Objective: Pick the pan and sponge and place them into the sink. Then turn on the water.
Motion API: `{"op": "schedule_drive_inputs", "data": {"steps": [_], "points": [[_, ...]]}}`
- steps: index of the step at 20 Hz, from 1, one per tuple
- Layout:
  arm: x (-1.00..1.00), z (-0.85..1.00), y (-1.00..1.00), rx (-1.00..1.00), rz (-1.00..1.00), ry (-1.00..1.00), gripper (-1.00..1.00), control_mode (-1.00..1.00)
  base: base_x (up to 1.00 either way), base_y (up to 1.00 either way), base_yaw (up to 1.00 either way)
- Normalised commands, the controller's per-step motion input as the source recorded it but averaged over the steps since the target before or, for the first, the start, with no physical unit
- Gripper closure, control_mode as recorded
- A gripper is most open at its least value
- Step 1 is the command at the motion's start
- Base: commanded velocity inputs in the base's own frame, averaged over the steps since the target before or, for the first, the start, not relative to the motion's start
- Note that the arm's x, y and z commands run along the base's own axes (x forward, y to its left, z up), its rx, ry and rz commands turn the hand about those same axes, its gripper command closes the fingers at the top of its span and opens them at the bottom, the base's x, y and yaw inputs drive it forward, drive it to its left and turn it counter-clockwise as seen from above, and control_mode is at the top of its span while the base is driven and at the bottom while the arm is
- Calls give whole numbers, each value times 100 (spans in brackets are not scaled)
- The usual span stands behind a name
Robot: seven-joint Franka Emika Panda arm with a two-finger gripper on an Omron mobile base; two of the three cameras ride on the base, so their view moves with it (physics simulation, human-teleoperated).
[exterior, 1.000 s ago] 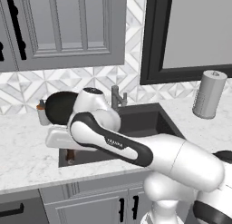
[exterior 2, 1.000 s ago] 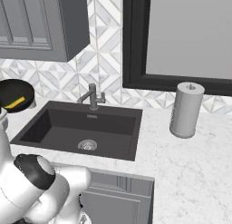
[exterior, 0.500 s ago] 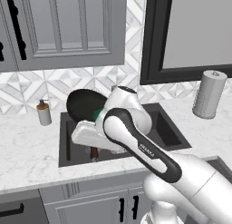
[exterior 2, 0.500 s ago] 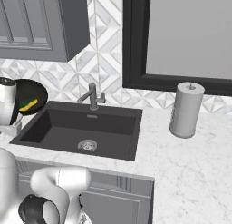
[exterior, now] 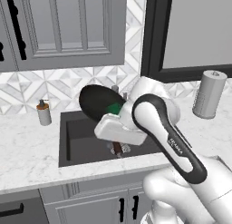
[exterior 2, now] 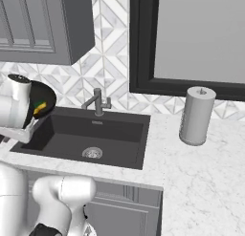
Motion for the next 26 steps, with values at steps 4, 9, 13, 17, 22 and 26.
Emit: {"op": "schedule_drive_inputs", "data": {"steps": [4,9,13,17,22,26], "points": [[-28,24,-91,-11,12,0,100,-100,0,0,0],[-3,16,-96,-20,3,0,100,-100,0,0,0],[-17,27,-90,-13,9,-6,100,-100,0,0,0],[-21,26,-95,-9,14,-10,100,-100,0,0,0],[3,3,-100,-8,15,0,100,-100,0,0,0],[3,0,-100,-4,17,0,100,-100,0,0,0]]}}
